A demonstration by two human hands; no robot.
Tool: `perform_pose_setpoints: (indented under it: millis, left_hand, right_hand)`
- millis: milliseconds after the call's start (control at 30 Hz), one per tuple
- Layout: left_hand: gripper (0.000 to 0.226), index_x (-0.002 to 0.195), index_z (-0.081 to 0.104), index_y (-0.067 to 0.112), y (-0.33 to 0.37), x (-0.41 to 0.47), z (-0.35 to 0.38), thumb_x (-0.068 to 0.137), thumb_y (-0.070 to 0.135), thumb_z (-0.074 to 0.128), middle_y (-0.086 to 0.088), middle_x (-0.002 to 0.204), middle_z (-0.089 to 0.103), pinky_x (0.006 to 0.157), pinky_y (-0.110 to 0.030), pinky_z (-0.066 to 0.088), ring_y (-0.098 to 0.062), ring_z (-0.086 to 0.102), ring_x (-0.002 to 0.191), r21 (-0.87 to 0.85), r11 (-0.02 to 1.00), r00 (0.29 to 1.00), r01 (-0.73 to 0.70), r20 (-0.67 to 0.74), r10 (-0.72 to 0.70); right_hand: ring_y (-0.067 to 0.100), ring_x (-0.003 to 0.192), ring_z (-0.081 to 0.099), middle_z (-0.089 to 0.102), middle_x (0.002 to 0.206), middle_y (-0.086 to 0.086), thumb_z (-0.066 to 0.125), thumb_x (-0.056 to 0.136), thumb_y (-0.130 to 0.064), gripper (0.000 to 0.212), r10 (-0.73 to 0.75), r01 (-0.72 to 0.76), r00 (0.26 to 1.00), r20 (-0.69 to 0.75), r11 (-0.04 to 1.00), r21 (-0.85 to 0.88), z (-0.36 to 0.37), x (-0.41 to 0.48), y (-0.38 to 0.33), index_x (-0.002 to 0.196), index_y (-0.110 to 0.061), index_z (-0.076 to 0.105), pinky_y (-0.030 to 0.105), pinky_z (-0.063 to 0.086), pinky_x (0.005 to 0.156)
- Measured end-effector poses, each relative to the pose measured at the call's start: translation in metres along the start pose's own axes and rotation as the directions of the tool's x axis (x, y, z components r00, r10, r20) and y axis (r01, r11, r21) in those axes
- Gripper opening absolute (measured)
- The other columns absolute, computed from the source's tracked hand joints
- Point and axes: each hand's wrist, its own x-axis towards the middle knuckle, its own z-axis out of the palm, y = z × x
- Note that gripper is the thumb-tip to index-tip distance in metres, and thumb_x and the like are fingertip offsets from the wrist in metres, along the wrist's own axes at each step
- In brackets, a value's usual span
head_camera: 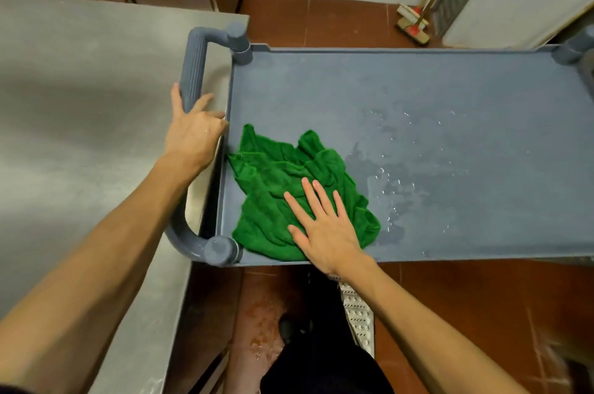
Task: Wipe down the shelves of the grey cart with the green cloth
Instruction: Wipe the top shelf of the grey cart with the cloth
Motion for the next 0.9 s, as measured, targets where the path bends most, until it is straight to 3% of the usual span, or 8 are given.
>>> perform_pose_setpoints:
  millis: [200,400,533,600,667,767,900]
  left_hand:
    - [0.028,0.104,0.074,0.006,0.0,-0.003,-0.001,0.085,-0.006,0.057,-0.012,0.114,0.073,0.122,-0.06,0.003,-0.035,0.041,0.142,-0.004,0.999,0.998,-0.047,-0.029,0.046]
    - [0.022,0.1,0.075,0.002,0.0,-0.002,-0.003,0.083,-0.006,0.062,-0.017,0.106,0.073,0.124,-0.054,0.007,-0.037,0.05,0.131,-0.041,0.999,0.998,-0.006,-0.069,0.003]
    - [0.014,0.085,0.072,0.0,0.002,-0.001,-0.005,0.079,-0.006,0.06,-0.02,0.089,0.071,0.122,-0.056,0.017,-0.04,0.059,0.11,-0.01,1.0,0.997,0.01,-0.075,-0.01]
    - [0.014,0.086,0.071,0.001,0.011,-0.001,-0.001,0.079,-0.002,0.06,-0.02,0.087,0.07,0.12,-0.056,0.019,-0.04,0.059,0.103,-0.044,0.996,0.993,0.078,-0.082,-0.081]
    - [0.025,0.102,0.071,0.003,0.044,-0.005,0.007,0.084,0.011,0.056,-0.022,0.102,0.071,0.116,-0.052,0.024,-0.039,0.059,0.108,-0.161,0.979,0.985,0.124,-0.099,-0.141]
    - [0.039,0.125,0.064,0.004,0.121,-0.027,0.031,0.092,0.018,0.049,-0.022,0.139,0.057,0.11,-0.052,0.033,-0.04,0.05,0.127,-0.368,0.928,0.993,0.067,-0.062,-0.097]
    - [0.046,0.143,0.055,0.009,0.177,-0.051,0.063,0.099,0.021,0.054,-0.022,0.157,0.04,0.115,-0.059,0.031,-0.043,0.04,0.141,-0.472,0.876,0.984,0.103,-0.082,-0.16]
  right_hand:
    - [0.018,0.148,-0.029,-0.03,0.161,0.001,0.011,0.097,-0.063,0.066,0.108,-0.108,0.994,-0.011,0.994,0.018,-0.001,-0.021,0.035,0.154,-0.04,-0.014,0.048,-0.007,0.123]
    - [0.017,0.148,-0.028,-0.031,0.16,0.0,0.006,0.086,-0.073,0.077,0.343,-0.342,0.939,-0.019,0.939,0.043,-0.004,-0.049,0.094,0.153,-0.043,-0.015,0.046,-0.008,0.123]
    - [0.017,0.147,-0.03,-0.033,0.159,0.001,0.006,0.082,-0.074,0.081,0.428,-0.427,0.904,-0.002,0.902,0.069,-0.006,-0.056,0.118,0.153,-0.042,-0.016,0.045,-0.011,0.122]
    - [0.02,0.147,-0.031,-0.033,0.159,0.005,0.005,0.082,-0.072,0.082,0.433,-0.432,0.901,-0.001,0.899,0.065,-0.005,-0.052,0.115,0.154,-0.037,-0.017,0.049,-0.01,0.122]
    - [0.023,0.147,-0.031,-0.033,0.159,0.009,0.005,0.084,-0.069,0.083,0.432,-0.432,0.902,0.001,0.901,0.047,-0.004,-0.05,0.112,0.155,-0.033,-0.018,0.053,-0.008,0.121]
    - [0.024,0.147,-0.031,-0.033,0.159,0.011,0.009,0.087,-0.073,0.084,0.411,-0.407,0.911,-0.023,0.909,0.092,-0.005,-0.05,0.111,0.156,-0.031,-0.014,0.054,-0.009,0.121]
    - [0.025,0.148,-0.028,-0.03,0.161,0.011,0.017,0.084,-0.081,0.098,0.479,-0.464,0.874,-0.086,0.874,0.144,-0.002,-0.046,0.106,0.157,-0.023,-0.014,0.055,-0.009,0.121]
